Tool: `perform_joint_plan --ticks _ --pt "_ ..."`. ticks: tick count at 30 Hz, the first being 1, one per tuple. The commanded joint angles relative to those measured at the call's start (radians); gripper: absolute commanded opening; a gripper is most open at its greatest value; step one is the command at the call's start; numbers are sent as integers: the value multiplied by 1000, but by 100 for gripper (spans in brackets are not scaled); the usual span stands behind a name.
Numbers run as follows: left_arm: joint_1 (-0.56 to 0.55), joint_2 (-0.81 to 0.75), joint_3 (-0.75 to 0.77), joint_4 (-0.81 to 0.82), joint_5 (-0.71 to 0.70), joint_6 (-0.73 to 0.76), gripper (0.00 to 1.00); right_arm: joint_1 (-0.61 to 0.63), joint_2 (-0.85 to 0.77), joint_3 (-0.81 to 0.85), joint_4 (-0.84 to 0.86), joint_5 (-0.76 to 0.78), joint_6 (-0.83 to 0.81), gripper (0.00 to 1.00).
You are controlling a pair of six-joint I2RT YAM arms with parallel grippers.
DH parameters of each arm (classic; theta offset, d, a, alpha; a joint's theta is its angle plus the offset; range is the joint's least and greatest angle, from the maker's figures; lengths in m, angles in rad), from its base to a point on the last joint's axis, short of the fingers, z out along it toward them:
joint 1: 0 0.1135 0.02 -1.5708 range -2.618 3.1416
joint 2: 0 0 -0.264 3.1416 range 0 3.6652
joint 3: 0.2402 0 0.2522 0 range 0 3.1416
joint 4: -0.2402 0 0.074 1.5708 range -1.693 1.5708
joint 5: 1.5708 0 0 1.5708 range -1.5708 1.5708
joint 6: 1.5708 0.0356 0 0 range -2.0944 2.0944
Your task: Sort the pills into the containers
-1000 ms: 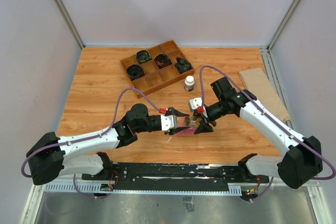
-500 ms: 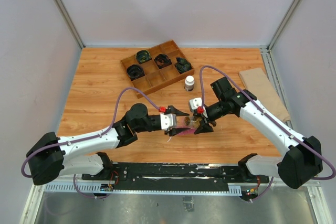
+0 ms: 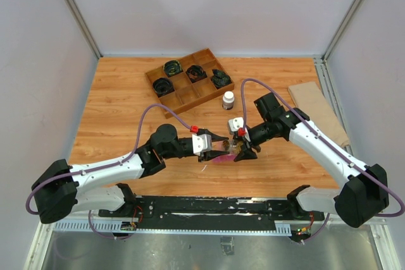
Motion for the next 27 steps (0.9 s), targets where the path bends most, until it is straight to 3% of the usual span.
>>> perform_joint_plan --ticks 1,4,8,15,20,24,26,27 --pt "19 -12 16 47 6 -117 0 -8 -7 28 -19 -14 -2 1" --pt "18 -13 23 43 -57 -306 0 -9 1 32 -8 7 24 1" --pt "18 -37 45 -57 -241 -586 0 -14 7 35 20 29 72 1" --pt "-8 -133 -19 -75 -464 -1037 0 -21 8 36 20 14 81 1" --pt "-44 -119 -6 -73 -489 -1147 0 -21 11 36 20 9 82 0" --pt "-45 -96 10 -66 -463 -1138 0 -21 9 36 17 6 81 1" --pt "-44 -100 8 -55 -463 -1123 7 -21 7 36 14 5 79 1" --pt "-45 -106 4 -52 -463 -1114 16 -21 5 36 15 3 78 1"
